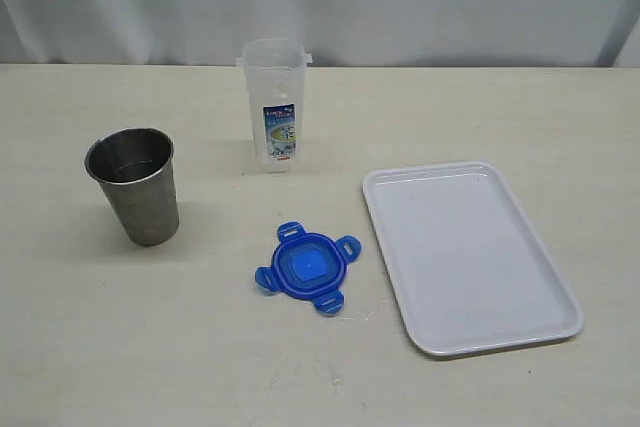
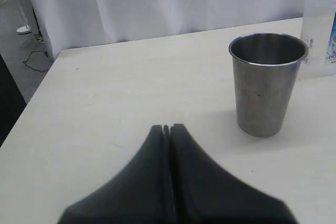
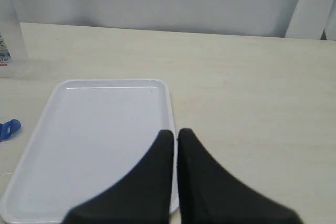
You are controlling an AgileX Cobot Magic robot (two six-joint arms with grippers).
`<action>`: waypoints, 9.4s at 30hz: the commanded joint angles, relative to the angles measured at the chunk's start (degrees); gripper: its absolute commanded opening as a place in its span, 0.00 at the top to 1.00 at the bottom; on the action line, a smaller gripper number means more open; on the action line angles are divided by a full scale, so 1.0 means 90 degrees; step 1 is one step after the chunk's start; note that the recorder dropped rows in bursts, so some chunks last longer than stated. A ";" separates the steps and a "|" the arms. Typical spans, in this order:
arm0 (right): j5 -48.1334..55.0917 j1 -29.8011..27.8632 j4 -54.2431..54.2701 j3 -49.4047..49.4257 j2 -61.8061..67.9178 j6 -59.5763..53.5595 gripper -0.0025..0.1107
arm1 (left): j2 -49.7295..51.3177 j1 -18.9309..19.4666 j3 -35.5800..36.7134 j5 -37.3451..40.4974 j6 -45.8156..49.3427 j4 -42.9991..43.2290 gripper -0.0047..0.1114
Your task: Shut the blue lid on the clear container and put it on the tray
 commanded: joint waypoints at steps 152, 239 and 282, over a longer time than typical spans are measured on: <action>0.0011 -0.0043 0.0015 0.0022 -0.0027 -0.0051 0.94 | 1.3155 -0.0006 -0.3629 -0.9011 -0.1205 0.3416 0.06; 0.0011 -0.0043 0.0015 0.0022 -0.0027 -0.0051 0.94 | 1.1750 -0.0794 -0.7142 -0.5366 -0.3843 0.5464 0.96; 0.0011 -0.0043 0.0015 0.0022 -0.0027 -0.0051 0.94 | 1.1801 -0.1423 -0.8087 -0.3676 -0.1952 0.5471 0.96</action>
